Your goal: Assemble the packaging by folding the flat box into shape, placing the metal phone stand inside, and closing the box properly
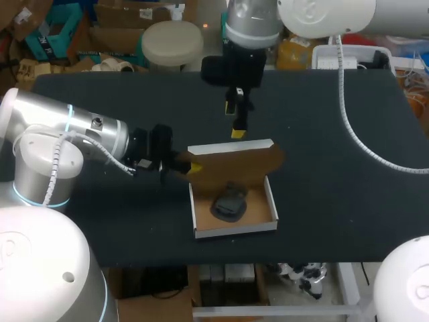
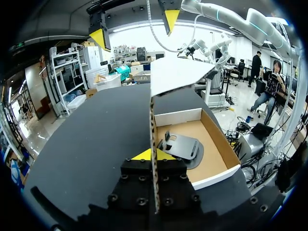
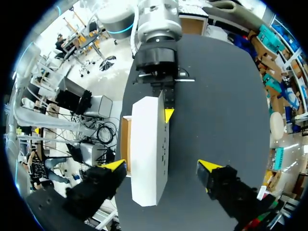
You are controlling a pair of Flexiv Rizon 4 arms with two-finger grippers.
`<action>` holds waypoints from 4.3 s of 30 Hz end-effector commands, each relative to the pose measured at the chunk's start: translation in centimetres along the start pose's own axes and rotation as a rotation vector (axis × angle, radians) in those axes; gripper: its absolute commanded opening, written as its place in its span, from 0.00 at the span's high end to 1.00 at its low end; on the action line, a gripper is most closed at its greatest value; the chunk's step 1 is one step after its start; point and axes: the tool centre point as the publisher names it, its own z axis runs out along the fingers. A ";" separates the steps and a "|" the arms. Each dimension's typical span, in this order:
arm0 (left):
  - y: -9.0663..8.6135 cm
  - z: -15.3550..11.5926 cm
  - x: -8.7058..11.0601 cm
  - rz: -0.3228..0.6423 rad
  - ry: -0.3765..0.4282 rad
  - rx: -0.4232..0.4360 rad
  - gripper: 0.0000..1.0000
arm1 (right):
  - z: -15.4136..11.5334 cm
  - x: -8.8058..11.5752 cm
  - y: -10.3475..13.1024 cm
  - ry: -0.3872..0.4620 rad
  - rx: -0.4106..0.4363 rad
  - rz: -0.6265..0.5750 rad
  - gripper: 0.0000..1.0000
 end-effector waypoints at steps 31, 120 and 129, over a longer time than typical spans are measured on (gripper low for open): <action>1.6 1.3 3.0 0.402 -0.318 -0.184 1.00 | -2.2 3.7 -2.4 -0.020 -0.164 0.581 0.00; 1.9 2.6 5.3 0.660 -0.491 -0.325 1.00 | 7.0 9.3 -10.4 0.472 0.114 1.589 0.31; 2.0 2.6 5.4 0.666 -0.498 -0.321 1.00 | 9.6 9.2 -10.3 0.503 0.118 1.570 0.42</action>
